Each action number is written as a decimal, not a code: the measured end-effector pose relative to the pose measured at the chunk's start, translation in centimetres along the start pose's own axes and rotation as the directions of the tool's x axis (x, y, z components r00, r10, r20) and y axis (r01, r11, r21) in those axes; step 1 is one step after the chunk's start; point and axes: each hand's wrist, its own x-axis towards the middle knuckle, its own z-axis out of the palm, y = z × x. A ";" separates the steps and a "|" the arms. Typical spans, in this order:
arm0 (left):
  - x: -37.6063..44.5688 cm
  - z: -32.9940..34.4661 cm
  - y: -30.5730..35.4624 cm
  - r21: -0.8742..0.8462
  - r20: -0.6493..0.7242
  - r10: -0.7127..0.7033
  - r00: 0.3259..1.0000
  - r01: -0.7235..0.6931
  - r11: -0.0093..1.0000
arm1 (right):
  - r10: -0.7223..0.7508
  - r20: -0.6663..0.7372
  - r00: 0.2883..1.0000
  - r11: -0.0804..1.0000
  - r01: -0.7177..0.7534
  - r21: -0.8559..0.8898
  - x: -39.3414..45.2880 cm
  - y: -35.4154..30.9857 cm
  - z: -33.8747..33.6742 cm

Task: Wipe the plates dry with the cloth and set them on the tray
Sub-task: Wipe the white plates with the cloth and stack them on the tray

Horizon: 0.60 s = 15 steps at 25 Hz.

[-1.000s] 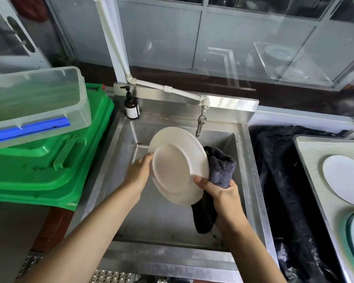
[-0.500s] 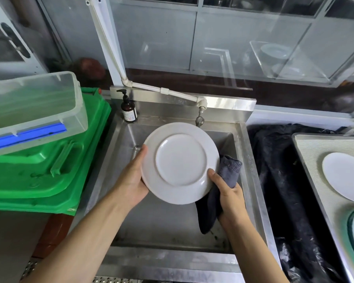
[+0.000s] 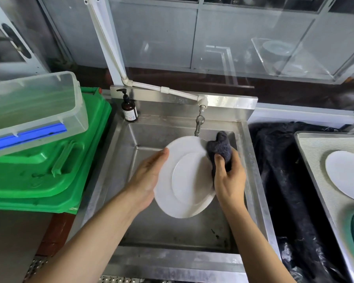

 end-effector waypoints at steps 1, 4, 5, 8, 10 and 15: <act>0.0 0.3 -0.1 0.024 -0.019 0.021 1.000 -0.020 0.999 | -0.045 0.028 0.999 0.999 0.045 -0.011 0.1 -0.2 0.5; 0.7 0.7 -0.3 0.068 -0.066 0.087 0.994 -0.082 0.994 | -0.301 0.134 0.944 0.953 0.304 0.002 -1.2 -1.1 2.5; 0.9 0.7 -0.4 0.069 -0.072 0.103 0.992 -0.099 0.993 | -0.379 0.182 0.907 0.922 0.387 -0.010 -1.7 -1.2 3.1; 0.8 0.8 -0.5 0.072 -0.115 0.108 0.988 -0.100 0.992 | -0.325 0.165 0.931 0.944 0.329 0.003 -0.8 -1.5 3.4; 0.5 1.1 -0.4 0.092 -0.112 0.100 0.989 -0.090 0.992 | -0.115 0.090 0.989 0.988 0.104 0.117 0.2 -2.0 3.4; 1.2 2.3 0.4 0.059 -0.212 0.093 0.973 -0.083 0.995 | -0.213 0.123 0.969 0.955 0.181 0.234 -2.7 -3.6 6.0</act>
